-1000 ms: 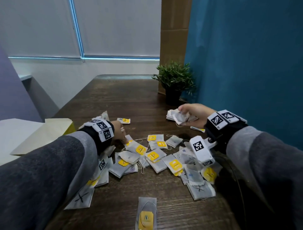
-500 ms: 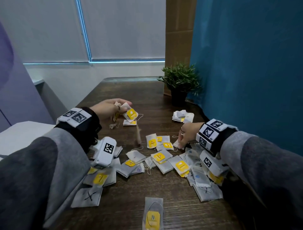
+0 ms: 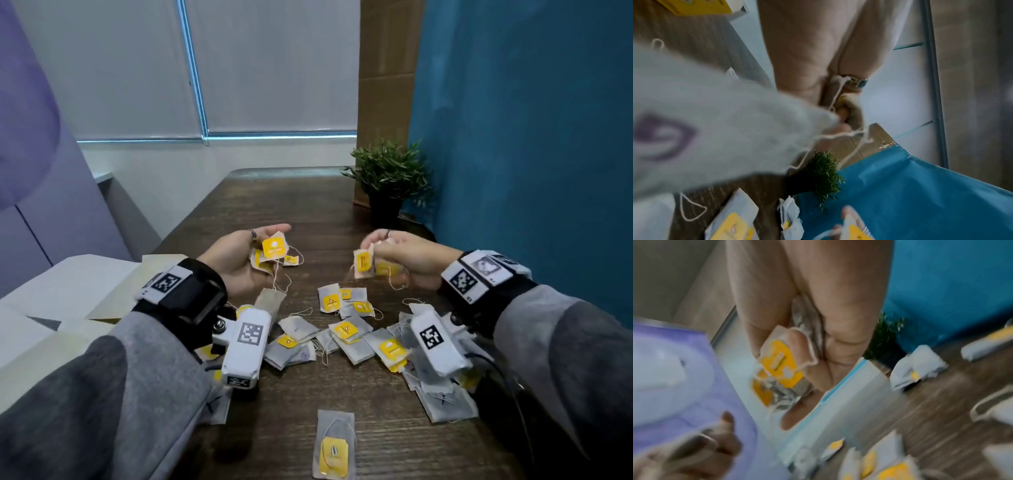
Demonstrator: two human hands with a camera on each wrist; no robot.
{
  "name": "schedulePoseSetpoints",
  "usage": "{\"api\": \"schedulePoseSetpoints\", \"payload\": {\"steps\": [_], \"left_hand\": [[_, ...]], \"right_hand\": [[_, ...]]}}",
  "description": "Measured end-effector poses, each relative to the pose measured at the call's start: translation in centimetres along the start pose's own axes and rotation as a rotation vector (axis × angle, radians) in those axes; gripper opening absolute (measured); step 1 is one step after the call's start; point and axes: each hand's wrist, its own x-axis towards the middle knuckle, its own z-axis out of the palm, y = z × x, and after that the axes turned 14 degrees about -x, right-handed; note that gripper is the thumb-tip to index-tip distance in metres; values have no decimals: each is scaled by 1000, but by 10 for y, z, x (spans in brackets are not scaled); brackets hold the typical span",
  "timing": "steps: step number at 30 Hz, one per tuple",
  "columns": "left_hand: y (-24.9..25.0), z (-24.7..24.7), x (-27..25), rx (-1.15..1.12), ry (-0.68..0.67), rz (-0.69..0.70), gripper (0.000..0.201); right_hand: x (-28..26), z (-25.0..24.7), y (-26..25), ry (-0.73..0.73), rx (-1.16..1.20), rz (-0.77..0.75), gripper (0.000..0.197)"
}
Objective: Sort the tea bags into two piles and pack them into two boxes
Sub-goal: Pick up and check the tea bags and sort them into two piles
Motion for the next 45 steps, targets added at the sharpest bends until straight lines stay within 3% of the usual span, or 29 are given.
{"api": "schedulePoseSetpoints", "payload": {"steps": [2, 4, 6, 9, 11, 14, 17, 23, 29, 32, 34, 39, 42, 45], "left_hand": [[-3, 5, -3, -12, -4, -6, 30], [-4, 10, -6, 45, -18, 32, 33], [-5, 14, -9, 102, -54, 83, 36], [-6, 20, -15, 165, -104, 143, 41], [-6, 19, -16, 250, -126, 188, 45], [-4, 17, -15, 404, -124, 243, 50], [-2, 17, -17, 386, -150, 270, 43], [1, 18, -21, 547, -226, 347, 31], [6, 12, -24, 714, -156, 453, 23], [6, 11, -24, 778, -124, 470, 32], [4, 12, -24, 767, -102, 448, 35], [-3, 16, -25, 546, -89, 381, 31], [0, 22, -28, 464, -94, 382, 25], [5, 25, -33, 396, -129, 364, 11]], "right_hand": [[-11, 10, -17, -140, 233, -25, 16], [-17, 25, -30, -249, 225, -31, 19], [-17, 38, -35, -331, 132, 22, 22], [-12, 55, -31, -373, -270, 32, 30], [-4, 64, -25, -308, -432, 30, 48], [3, 70, -22, -102, -407, 54, 49], [9, 67, -20, -96, -376, -31, 64], [7, 69, -22, -392, -338, -198, 26], [-4, 67, -21, -604, -160, -125, 26], [-8, 70, -22, -702, -167, -127, 17], [-9, 76, -22, -721, -170, -152, 21], [-9, 83, -19, -669, -82, -124, 60], [-7, 84, -19, -642, -158, -206, 35], [-9, 86, -26, -503, -240, -224, 14]]}}
